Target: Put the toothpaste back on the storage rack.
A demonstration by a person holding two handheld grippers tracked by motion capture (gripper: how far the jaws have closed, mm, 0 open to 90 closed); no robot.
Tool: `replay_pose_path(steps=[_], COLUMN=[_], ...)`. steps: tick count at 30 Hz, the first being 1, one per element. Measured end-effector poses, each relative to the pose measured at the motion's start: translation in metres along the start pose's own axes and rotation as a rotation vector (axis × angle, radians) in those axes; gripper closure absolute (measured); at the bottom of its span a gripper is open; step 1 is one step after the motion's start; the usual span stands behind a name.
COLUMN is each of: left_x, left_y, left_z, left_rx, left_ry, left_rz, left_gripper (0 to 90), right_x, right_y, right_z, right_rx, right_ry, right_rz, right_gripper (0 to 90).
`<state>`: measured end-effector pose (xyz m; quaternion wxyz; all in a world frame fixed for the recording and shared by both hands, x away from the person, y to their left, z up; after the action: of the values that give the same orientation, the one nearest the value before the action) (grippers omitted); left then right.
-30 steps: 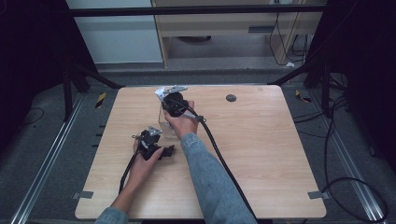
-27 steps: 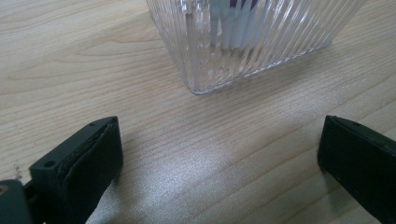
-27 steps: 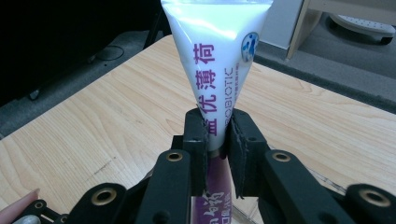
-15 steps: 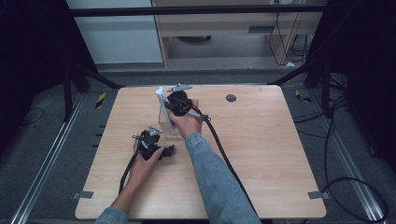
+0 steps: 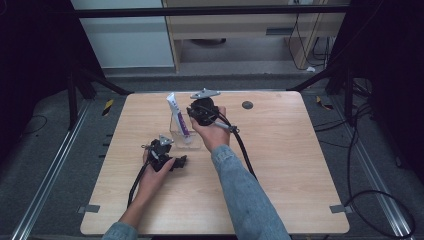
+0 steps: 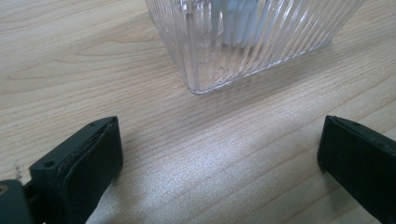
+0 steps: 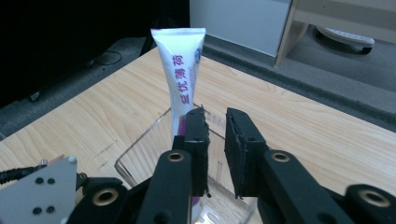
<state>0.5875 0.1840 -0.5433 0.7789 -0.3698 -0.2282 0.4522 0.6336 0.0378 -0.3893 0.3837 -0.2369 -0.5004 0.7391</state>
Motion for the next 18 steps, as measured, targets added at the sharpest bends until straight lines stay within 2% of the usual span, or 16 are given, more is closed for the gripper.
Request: replay_pose_path(steps=[7,18], left_x=[0.0,0.0], left_y=[0.0,0.0], left_z=[0.0,0.0], left_rx=[0.001,0.0], left_ry=[0.0,0.0], left_rz=[-0.001,0.002], left_gripper=[0.0,0.0], right_x=[-0.008,-0.028], right_y=[0.005,-0.009], right_z=[0.017,0.038], right_rx=[0.033,0.042], right_ry=[0.011,0.02], right_rz=[0.008,0.008], right_gripper=[80.7,79.8])
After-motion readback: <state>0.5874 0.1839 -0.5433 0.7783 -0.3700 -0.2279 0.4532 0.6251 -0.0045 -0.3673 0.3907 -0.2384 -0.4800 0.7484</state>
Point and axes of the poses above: each handheld gripper's, and its own axes: z roughly backward along the jaws, y roughly out of its underside, x roughly to its left, the point moved 5 cm from there along -z, roughly forward along the jaws, and after that the axes turned 6 degrees about -x, right-handed, at the moved point
